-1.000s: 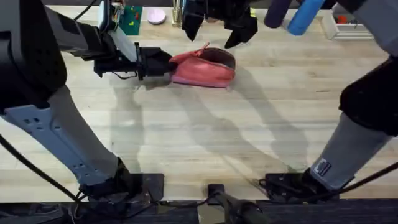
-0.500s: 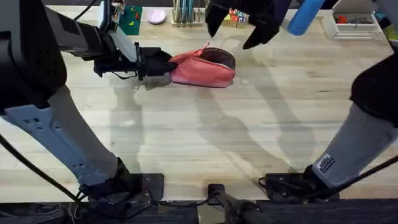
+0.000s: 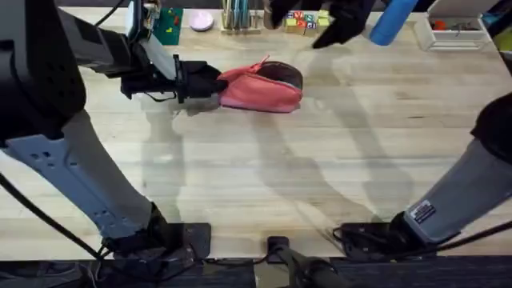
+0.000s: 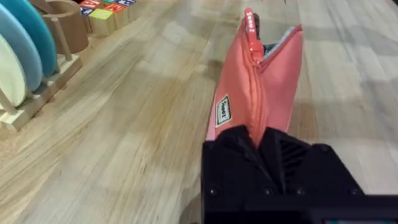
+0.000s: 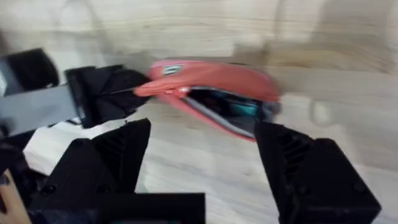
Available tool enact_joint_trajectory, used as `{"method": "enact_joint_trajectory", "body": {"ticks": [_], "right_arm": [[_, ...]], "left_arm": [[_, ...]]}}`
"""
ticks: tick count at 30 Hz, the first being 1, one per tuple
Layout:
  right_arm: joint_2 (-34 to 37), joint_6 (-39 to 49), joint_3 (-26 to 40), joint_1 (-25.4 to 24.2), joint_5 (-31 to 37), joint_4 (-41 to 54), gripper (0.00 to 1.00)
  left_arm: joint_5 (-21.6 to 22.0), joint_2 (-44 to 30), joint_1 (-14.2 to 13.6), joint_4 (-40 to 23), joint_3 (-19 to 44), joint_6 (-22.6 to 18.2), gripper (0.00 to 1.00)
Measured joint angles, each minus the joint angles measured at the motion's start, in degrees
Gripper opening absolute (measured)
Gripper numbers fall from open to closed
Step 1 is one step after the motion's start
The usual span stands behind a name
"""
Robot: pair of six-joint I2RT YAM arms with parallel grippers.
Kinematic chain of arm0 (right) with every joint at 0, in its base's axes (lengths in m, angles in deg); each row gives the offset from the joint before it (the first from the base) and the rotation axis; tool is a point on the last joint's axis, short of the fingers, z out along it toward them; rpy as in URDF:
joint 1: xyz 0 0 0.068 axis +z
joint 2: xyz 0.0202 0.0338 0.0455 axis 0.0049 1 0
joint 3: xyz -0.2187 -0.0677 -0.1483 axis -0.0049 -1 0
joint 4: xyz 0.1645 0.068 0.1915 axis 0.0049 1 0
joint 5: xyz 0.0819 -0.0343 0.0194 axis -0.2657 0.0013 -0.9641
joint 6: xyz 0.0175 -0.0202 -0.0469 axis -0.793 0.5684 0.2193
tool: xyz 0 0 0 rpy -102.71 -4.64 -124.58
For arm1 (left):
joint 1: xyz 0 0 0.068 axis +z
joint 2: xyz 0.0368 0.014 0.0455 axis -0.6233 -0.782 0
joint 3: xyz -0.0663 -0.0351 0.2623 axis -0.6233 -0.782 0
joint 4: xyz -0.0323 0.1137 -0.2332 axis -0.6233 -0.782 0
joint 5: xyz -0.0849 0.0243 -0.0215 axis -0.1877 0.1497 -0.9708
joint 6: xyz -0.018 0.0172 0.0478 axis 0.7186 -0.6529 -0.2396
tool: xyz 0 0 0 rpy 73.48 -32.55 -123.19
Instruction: Unzip the bag, pick up the pens from the table one at a time and place them inside, then zip the bag closed.
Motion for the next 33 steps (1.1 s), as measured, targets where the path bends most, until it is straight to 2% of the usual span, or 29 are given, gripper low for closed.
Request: {"method": "enact_joint_trajectory", "body": {"ticks": [8,21,28,33], "right_arm": [[0.0,-0.4,-0.7,7.1,-0.2,-3.5,0.994],[-0.1,-3.1,-18.0,6.7,-5.6,-17.1,0.991],[-0.8,-5.5,-22.5,6.9,-6.9,-24.7,0.993],[-0.9,-6.7,-23.0,7.8,-7.5,-28.4,0.994]], "left_arm": [[0.0,0.0,0.0,0.2,0.0,0.0,0.042],[0.0,0.0,0.0,-0.1,0.0,0.0,0.042],[0.0,0.0,0.0,-0.2,0.0,0.0,0.042],[0.0,0.0,0.0,-0.2,0.0,0.0,0.042]]}}
